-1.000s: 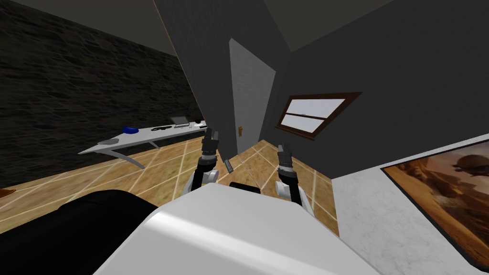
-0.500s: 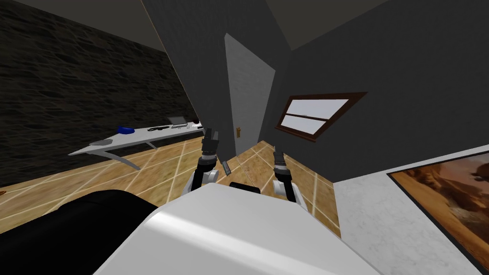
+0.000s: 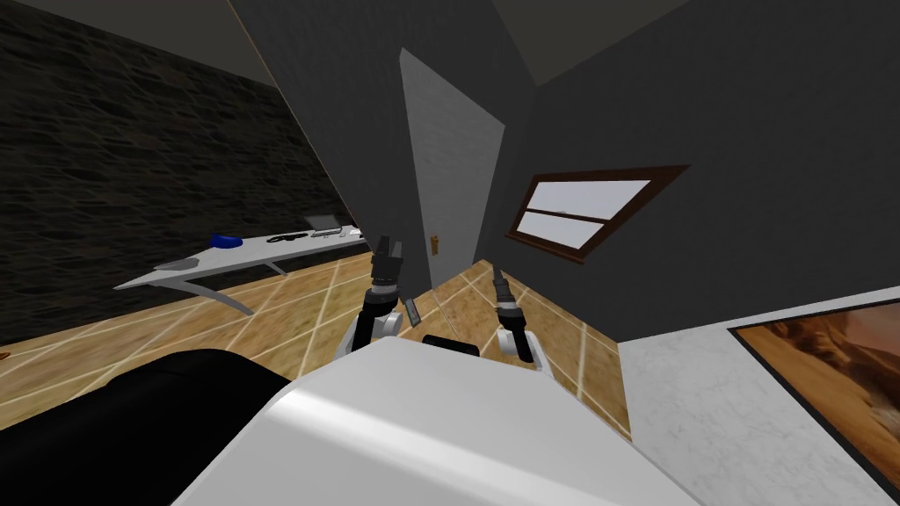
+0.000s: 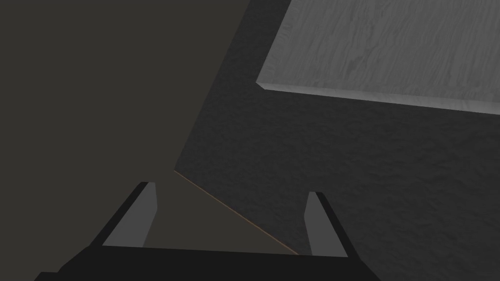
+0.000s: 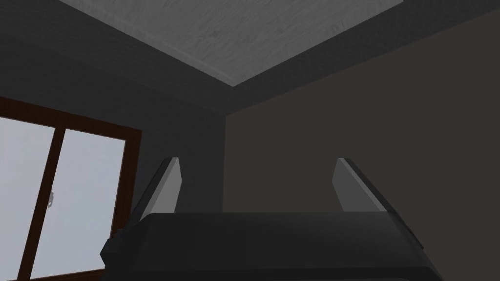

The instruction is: Pull the door open

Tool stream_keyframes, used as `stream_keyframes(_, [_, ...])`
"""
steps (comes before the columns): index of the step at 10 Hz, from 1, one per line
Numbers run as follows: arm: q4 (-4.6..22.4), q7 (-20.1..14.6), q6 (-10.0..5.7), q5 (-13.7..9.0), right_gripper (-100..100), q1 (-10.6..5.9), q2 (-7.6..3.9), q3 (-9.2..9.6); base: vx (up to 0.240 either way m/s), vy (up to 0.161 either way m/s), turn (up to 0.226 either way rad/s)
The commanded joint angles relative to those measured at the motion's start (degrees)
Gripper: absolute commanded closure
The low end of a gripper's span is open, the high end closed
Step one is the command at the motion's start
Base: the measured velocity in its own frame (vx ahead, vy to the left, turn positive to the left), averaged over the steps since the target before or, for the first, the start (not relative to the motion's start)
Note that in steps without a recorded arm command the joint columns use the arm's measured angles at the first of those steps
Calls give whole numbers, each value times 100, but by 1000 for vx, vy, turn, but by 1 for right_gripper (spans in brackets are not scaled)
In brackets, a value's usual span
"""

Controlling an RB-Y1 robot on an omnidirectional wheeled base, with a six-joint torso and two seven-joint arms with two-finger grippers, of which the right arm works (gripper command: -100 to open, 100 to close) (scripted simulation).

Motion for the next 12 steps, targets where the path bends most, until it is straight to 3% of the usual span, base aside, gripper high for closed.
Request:
stream_keyframes(1, [161,149,7,78,-100,-74,-16,44,79,-59,12])
stream_keyframes(12, [1267,1241,168,711,-100,-636,8,451,89,-58,19])
